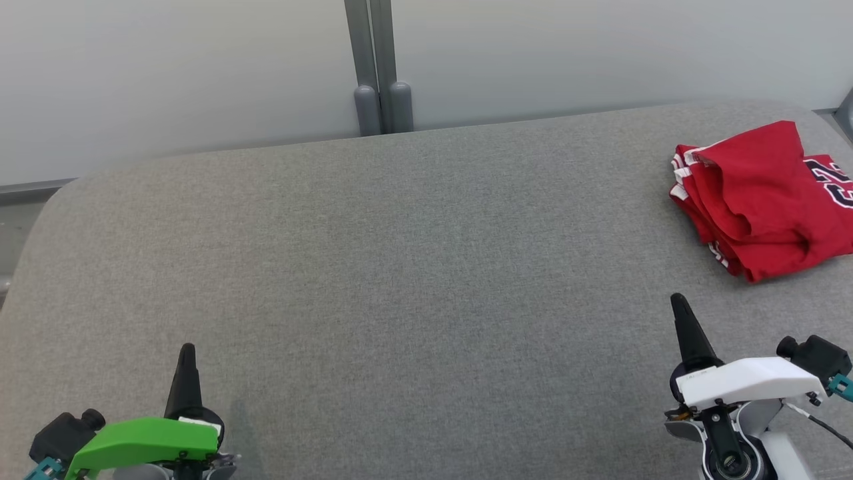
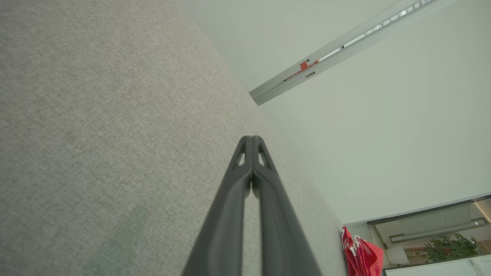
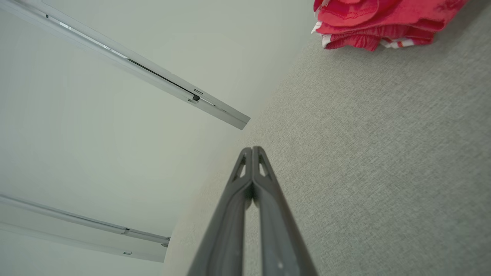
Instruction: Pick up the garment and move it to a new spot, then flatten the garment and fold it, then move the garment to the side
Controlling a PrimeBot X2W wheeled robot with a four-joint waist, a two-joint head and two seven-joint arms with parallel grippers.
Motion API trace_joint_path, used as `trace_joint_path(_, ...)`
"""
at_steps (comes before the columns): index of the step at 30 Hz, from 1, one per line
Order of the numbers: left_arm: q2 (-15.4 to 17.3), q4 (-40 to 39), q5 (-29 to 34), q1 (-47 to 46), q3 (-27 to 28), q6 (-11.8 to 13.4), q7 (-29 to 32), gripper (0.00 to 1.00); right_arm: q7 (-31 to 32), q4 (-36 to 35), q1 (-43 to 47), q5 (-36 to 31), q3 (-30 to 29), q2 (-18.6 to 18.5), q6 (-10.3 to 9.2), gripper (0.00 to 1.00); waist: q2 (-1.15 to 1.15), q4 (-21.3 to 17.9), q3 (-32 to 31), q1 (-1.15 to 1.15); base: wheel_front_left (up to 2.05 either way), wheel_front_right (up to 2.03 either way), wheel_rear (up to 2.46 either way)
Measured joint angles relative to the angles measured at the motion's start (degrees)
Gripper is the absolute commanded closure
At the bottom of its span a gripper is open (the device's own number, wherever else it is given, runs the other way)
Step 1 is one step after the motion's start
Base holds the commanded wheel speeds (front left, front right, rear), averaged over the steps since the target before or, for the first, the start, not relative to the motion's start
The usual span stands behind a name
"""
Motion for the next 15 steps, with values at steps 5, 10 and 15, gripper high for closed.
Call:
trace_joint_path(5, 0.0, 0.1, -3.5, -0.6, 0.4, -0.5, 1.0, 1.0, 0.9, 0.0, 0.0, 3.9, -0.5, 0.0, 0.0, 1.0, 0.0, 0.3, 0.0, 0.0, 0.0, 0.0, 0.0)
trace_joint_path(10, 0.0, 0.2, -6.3, -0.9, 0.7, -0.9, 1.6, 1.0, 1.7, 0.0, -0.1, 6.9, -0.9, 0.0, 0.0, 1.0, 0.0, 0.5, 0.0, 0.0, 0.0, 0.0, 0.0)
trace_joint_path(15, 0.0, 0.3, -9.0, -1.4, 1.0, -1.3, 2.5, 1.0, 2.5, 0.0, -0.1, 9.9, -1.4, -0.1, 0.0, 1.0, 0.0, 0.7, 0.0, 0.0, 0.0, 0.0, 0.0)
